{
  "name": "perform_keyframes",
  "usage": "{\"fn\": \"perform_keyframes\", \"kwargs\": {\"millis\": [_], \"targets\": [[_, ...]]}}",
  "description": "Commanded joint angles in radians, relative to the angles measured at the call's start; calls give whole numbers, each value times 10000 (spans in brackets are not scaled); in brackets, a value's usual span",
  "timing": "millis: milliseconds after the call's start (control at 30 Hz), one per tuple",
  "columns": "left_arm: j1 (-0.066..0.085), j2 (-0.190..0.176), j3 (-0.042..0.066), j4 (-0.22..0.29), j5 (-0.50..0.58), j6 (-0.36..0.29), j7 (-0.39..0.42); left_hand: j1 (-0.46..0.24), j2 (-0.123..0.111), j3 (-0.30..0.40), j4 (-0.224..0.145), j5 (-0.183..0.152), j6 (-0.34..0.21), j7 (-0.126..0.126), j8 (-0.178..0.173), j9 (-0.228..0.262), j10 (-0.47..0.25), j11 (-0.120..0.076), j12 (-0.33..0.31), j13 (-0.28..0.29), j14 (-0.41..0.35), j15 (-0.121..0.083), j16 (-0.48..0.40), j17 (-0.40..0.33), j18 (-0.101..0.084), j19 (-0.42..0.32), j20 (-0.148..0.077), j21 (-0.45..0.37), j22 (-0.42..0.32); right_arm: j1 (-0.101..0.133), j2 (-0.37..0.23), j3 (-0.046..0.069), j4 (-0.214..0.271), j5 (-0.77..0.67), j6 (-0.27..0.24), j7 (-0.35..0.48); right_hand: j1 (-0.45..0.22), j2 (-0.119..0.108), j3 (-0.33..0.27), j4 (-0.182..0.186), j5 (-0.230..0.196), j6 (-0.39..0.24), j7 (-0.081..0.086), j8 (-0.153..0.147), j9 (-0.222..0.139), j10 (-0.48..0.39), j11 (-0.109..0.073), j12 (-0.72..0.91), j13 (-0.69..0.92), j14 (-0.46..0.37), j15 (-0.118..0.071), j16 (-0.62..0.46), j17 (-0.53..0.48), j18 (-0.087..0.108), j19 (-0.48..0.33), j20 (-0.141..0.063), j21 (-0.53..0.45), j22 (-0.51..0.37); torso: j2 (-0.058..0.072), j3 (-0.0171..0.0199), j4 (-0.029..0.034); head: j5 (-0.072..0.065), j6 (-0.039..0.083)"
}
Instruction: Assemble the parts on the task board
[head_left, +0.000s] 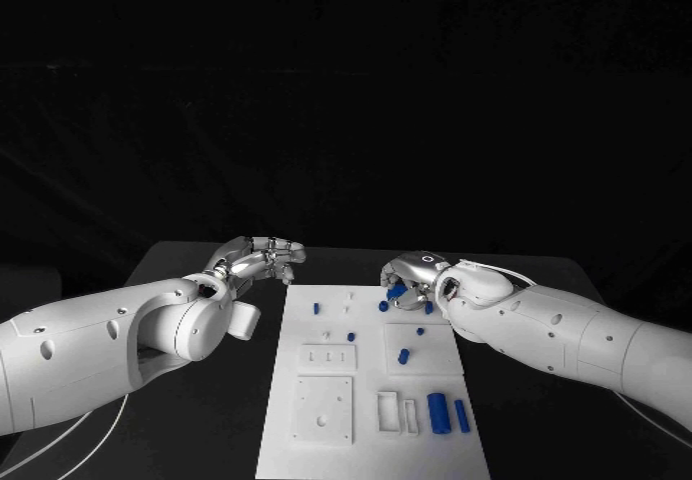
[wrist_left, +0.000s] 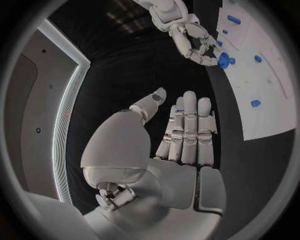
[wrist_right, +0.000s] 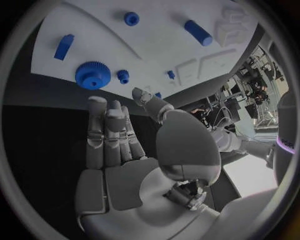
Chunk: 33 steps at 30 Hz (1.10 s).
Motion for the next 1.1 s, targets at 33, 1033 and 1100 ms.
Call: {"fn": "perform_keyframes", "kwargs": {"millis": [33, 1033, 1100], "targets": [[37, -15, 21, 99, -95, 149, 115, -97, 31, -1, -58, -57, 52, -6, -68, -10, 36, 44, -61, -14, -41, 4, 51, -13, 196, -71, 6, 67, 228, -54, 68, 2, -100, -518, 64, -100, 106, 11, 84, 1, -45, -2, -75, -42, -12, -58, -24, -19, -12, -98, 75, 51, -19, 472, 553, -465, 31, 112, 105, 10, 21, -14, -1], [80, -30, 23, 197, -150, 189, 74, -189, 28, 34, -62, -55, 51, 0, -90, -5, 21, 52, -90, -16, -52, 12, 73, -22, 203, -87, 13, 120, 221, -147, 291, 0, -331, -1107, 36, -364, 97, 77, 361, 21, -297, 245, -83, 20, -7, 253, -72, 49, 22, -131, 32, 289, -260, 472, 685, -352, -10, 49, 539, -62, 72, -9, 93], [80, -3, 23, 160, -150, 203, 56, -193, 28, 35, -62, -56, 51, 0, -91, -5, 21, 52, -91, -16, -53, 12, 73, -23, 204, -88, 13, 121, 221, -147, 285, 0, -324, -1111, 43, -362, 85, 80, 418, 21, -322, 321, -89, 47, 2, 350, -100, 75, 37, -135, 5, 318, -304, 472, 695, -346, -10, 50, 560, -71, 76, -11, 93]]}}
